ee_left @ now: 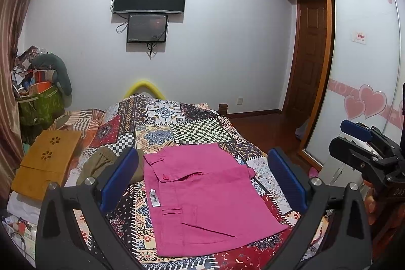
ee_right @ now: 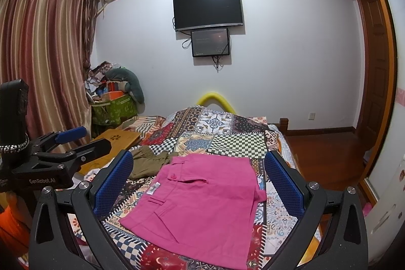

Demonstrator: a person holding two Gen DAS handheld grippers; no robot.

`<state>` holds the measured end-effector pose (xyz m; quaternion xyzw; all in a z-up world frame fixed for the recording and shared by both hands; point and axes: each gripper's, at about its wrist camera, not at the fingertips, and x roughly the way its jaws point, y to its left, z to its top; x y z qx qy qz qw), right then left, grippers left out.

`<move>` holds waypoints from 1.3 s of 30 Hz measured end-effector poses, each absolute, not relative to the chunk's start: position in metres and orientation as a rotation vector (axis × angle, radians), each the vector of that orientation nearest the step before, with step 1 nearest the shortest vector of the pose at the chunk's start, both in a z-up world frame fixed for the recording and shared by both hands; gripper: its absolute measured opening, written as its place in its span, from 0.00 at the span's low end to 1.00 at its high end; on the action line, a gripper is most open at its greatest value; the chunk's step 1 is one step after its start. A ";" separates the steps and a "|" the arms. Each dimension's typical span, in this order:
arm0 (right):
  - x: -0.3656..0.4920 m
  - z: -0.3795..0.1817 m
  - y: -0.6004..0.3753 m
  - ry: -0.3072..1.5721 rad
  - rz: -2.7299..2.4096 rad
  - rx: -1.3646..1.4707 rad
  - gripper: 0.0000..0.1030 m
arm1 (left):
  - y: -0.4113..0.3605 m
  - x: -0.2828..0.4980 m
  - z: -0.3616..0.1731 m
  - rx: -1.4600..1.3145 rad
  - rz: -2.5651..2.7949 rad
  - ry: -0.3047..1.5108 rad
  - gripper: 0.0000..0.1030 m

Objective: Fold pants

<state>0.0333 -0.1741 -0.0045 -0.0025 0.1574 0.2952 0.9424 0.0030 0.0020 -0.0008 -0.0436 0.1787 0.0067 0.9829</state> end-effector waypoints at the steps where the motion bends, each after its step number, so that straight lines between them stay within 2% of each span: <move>1: 0.033 -0.005 -0.174 0.321 0.603 -0.006 1.00 | 0.001 0.003 0.000 -0.088 0.014 0.360 1.00; 22: 0.043 -0.013 -0.176 0.342 0.592 -0.003 1.00 | 0.004 0.013 -0.002 -0.080 0.020 0.380 1.00; 30: 0.077 -0.045 -0.176 0.394 0.528 -0.075 1.00 | 0.029 0.049 -0.015 -0.036 0.095 0.396 1.00; 34: 0.096 -0.067 -0.177 0.457 0.522 -0.077 1.00 | 0.051 0.078 -0.035 -0.109 0.115 0.425 1.00; 38: 0.113 -0.087 -0.176 0.510 0.502 -0.093 1.00 | 0.066 0.112 -0.083 -0.199 0.134 0.581 0.99; 39: 0.118 -0.093 -0.176 0.526 0.491 -0.102 1.00 | 0.069 0.123 -0.097 -0.211 0.130 0.608 0.96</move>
